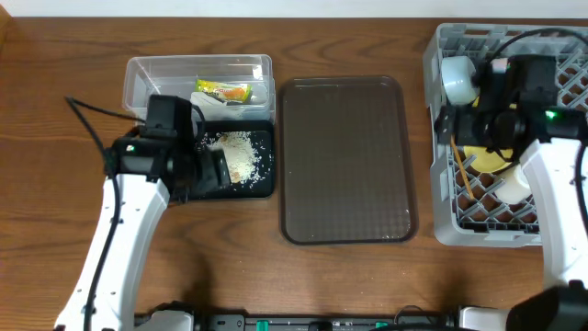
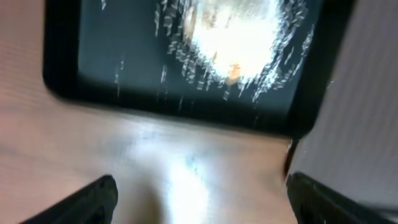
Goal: Sort waste into correct bins and load items into the dishwasher rack
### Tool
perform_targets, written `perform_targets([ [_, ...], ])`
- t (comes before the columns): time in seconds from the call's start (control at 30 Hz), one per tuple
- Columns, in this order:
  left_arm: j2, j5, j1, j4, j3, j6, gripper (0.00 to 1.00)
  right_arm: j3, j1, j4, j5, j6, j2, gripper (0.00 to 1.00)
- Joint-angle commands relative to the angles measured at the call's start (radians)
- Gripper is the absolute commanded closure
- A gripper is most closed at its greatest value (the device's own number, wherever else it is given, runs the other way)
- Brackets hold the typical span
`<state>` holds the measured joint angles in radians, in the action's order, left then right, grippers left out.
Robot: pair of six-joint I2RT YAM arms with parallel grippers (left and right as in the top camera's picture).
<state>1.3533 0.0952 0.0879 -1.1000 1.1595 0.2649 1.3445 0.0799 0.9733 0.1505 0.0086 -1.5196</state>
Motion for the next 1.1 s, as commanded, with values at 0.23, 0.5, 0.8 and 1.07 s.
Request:
perform_targets([
  [0.23,-0.204,-0.002,0.0,-0.032,-0.103,-0.097,0.11,-0.077,-0.001,0.056,-0.03,0.025,0.111,0.01],
  [0.5,-0.672,-0.002,0.0,0.077,-0.334,-0.084,0.1,-0.444,-0.003,-0.159,-0.035,0.039,0.517,0.01],
  [0.8,-0.909,-0.002,0.0,0.135,-0.361,-0.08,0.02,-0.637,-0.003,-0.145,-0.023,0.05,0.946,0.01],
  [1.07,-0.911,-0.002,0.0,0.129,-0.361,-0.08,0.01,-0.637,-0.003,0.003,-0.023,0.05,1.02,0.01],
])
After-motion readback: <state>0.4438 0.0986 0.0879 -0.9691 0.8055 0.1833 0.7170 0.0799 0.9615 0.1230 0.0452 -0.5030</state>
